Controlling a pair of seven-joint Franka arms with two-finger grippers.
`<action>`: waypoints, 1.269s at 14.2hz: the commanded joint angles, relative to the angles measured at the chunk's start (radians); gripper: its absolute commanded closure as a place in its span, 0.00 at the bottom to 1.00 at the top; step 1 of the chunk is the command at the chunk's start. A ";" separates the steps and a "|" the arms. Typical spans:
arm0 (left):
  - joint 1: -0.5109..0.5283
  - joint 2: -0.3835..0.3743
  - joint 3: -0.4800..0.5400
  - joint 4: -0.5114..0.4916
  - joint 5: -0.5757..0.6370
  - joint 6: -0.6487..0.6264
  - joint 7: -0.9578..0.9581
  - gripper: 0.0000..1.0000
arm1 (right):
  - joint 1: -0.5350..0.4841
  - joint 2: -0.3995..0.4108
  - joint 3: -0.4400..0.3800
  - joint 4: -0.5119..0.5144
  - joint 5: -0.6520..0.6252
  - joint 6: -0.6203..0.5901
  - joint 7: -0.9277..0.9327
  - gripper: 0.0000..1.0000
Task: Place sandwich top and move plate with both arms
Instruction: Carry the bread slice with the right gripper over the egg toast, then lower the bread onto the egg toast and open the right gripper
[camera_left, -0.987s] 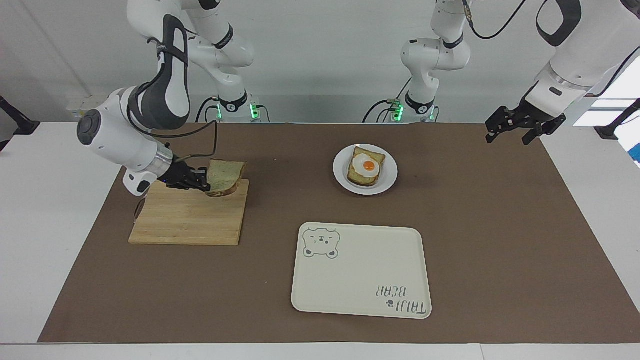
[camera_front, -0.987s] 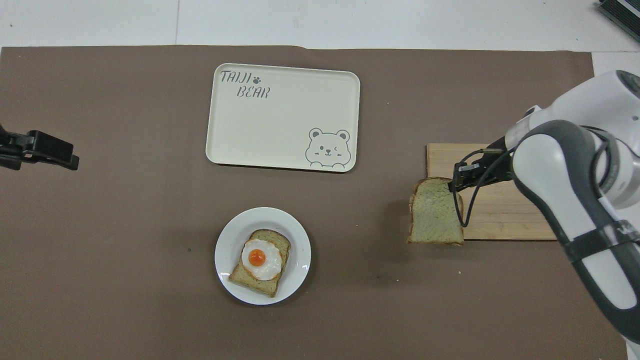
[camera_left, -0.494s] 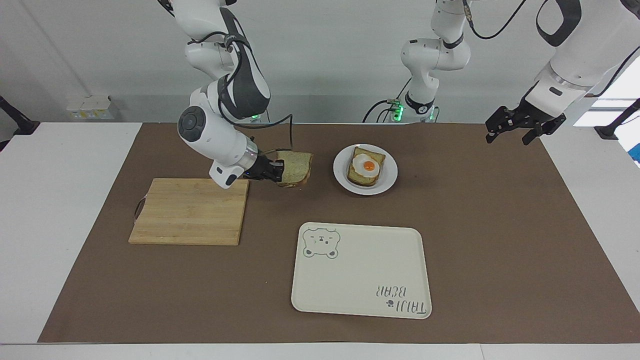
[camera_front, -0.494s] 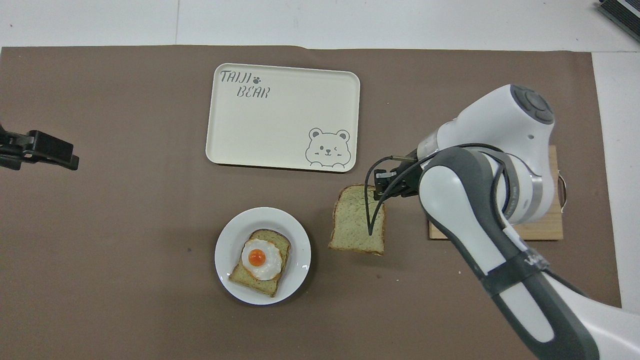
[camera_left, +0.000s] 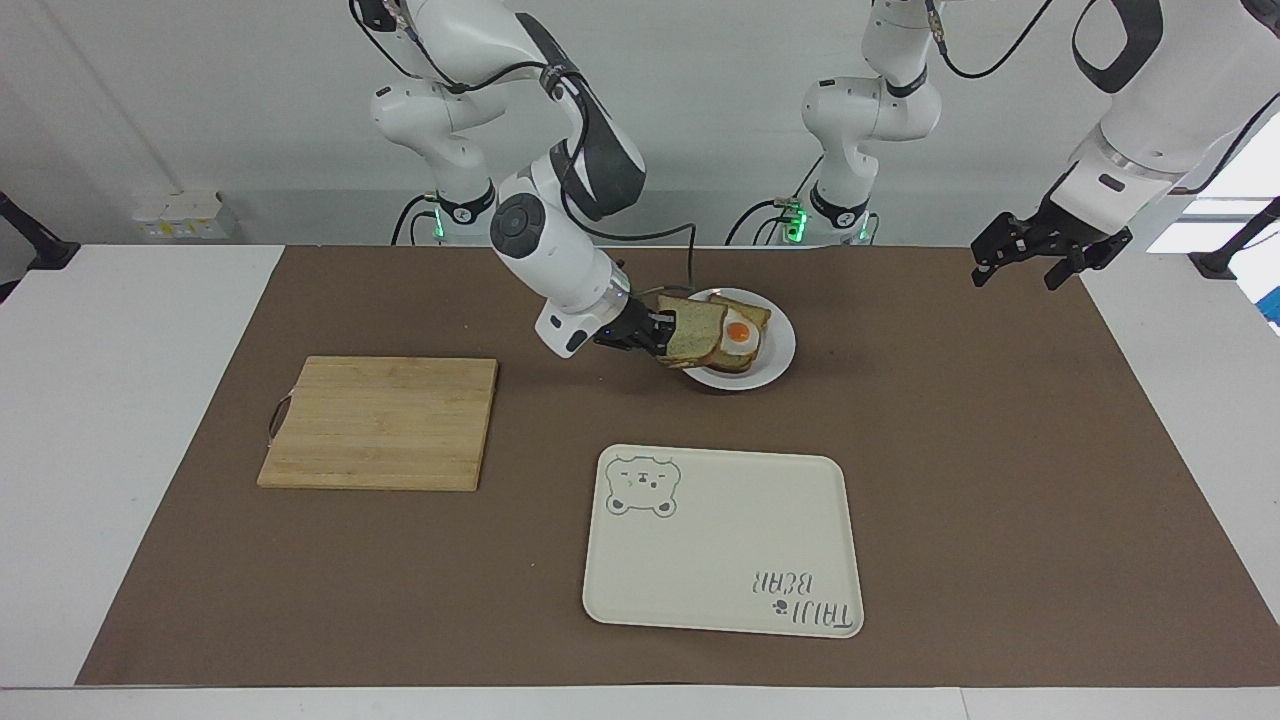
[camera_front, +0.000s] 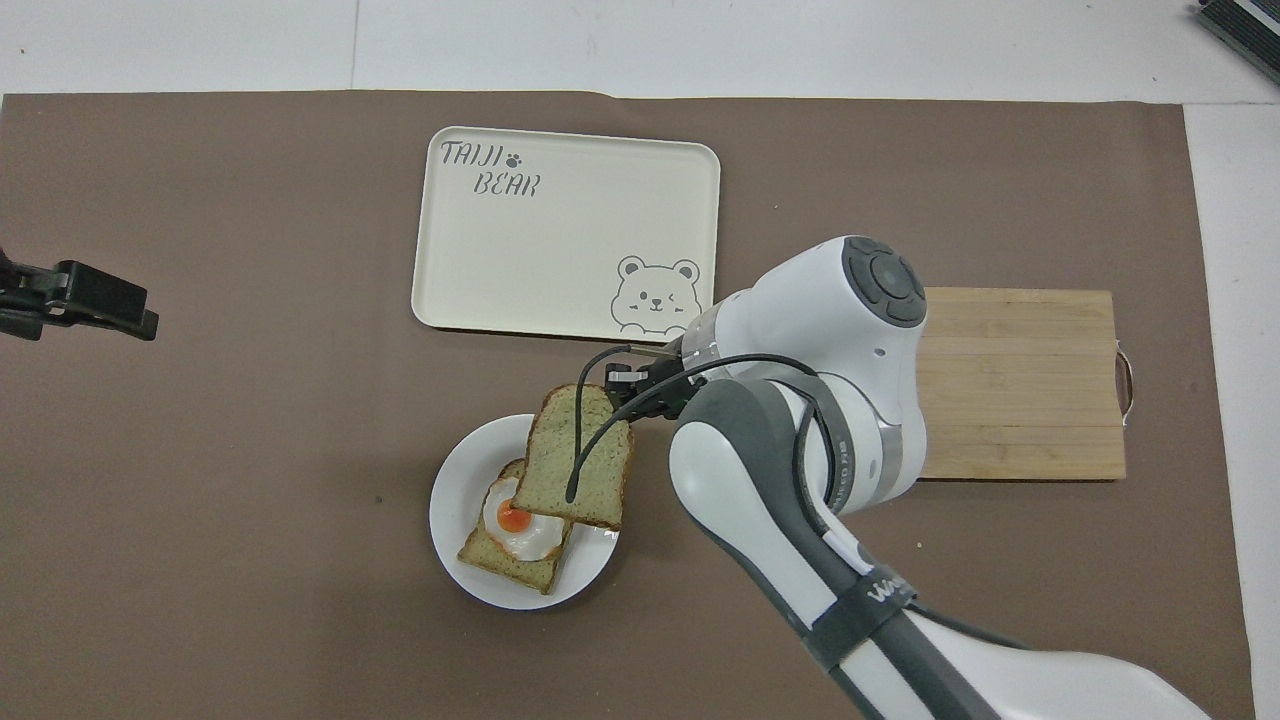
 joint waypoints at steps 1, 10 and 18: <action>0.006 -0.023 -0.005 -0.021 0.016 -0.005 -0.008 0.00 | 0.051 0.030 -0.003 0.003 0.028 0.059 0.012 1.00; 0.006 -0.023 -0.007 -0.021 0.016 -0.005 -0.008 0.00 | 0.143 0.093 -0.005 -0.030 -0.002 0.123 -0.038 1.00; 0.006 -0.023 -0.005 -0.021 0.016 -0.005 -0.008 0.00 | 0.141 0.116 -0.005 -0.040 -0.022 0.178 -0.089 1.00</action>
